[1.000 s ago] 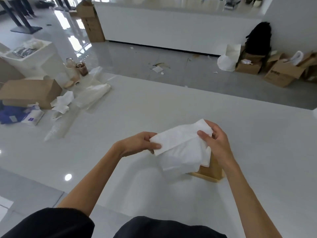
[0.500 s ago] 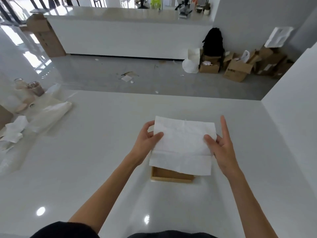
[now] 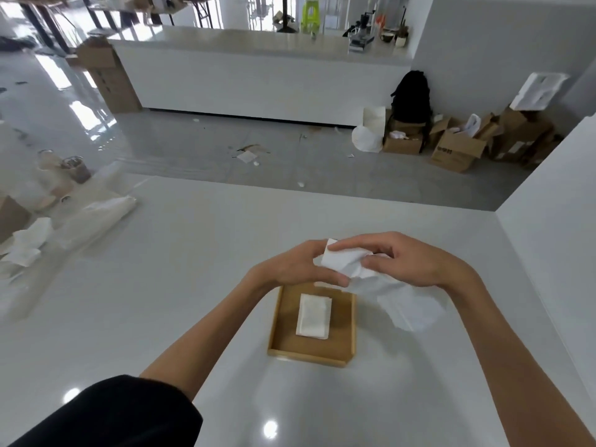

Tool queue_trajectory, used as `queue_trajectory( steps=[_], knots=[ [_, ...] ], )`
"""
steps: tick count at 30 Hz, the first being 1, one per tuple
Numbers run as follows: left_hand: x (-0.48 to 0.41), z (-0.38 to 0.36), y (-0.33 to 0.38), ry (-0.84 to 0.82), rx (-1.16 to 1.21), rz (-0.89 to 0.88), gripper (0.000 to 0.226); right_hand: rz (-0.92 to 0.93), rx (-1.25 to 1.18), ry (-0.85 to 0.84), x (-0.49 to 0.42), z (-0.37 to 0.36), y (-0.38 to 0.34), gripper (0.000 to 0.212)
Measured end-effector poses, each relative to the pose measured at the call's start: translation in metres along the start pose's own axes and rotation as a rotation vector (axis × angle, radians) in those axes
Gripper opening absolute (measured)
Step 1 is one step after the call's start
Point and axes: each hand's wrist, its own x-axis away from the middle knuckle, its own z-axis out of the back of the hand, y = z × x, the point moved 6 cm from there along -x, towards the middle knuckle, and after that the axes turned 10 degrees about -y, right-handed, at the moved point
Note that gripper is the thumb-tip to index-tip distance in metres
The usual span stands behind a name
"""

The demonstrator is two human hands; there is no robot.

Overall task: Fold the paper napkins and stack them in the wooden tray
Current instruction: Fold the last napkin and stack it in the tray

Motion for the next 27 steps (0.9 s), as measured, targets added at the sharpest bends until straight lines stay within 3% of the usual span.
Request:
queue_trajectory(
  steps=[2,5,6,9,11,16,19,22,27],
  knots=[
    [0.001,0.002,0.004,-0.005,0.124,-0.004,0.025,0.044,-0.104,0.013,0.004,0.018,-0.007,0.053],
    [0.012,0.004,0.002,0.089,0.337,-0.073,0.024,0.098,-0.524,0.114,0.011,0.035,0.019,0.048],
    [0.016,0.006,0.0,0.124,0.422,-0.093,0.025,0.121,-0.672,0.126,0.012,0.033,0.033,0.056],
    [0.03,0.013,-0.013,0.2,0.694,-0.11,0.027,0.16,-1.209,0.11,-0.002,-0.01,0.08,0.105],
    [0.042,0.02,-0.027,0.25,0.788,-0.09,0.029,0.122,-1.356,0.107,-0.017,-0.055,0.096,0.117],
    [0.069,0.03,-0.053,0.349,0.882,-0.015,0.029,0.088,-1.302,0.25,-0.045,-0.104,0.072,0.073],
    [0.081,0.035,-0.065,0.405,0.851,0.063,0.028,0.06,-1.199,0.403,-0.046,-0.098,0.064,0.081],
    [0.09,0.034,-0.073,0.448,0.818,0.132,0.036,0.069,-1.171,0.535,-0.041,-0.085,0.066,0.071],
    [0.091,0.033,-0.08,0.507,0.842,0.12,0.073,0.023,-0.941,0.474,-0.034,-0.084,0.064,0.058]
  ],
)
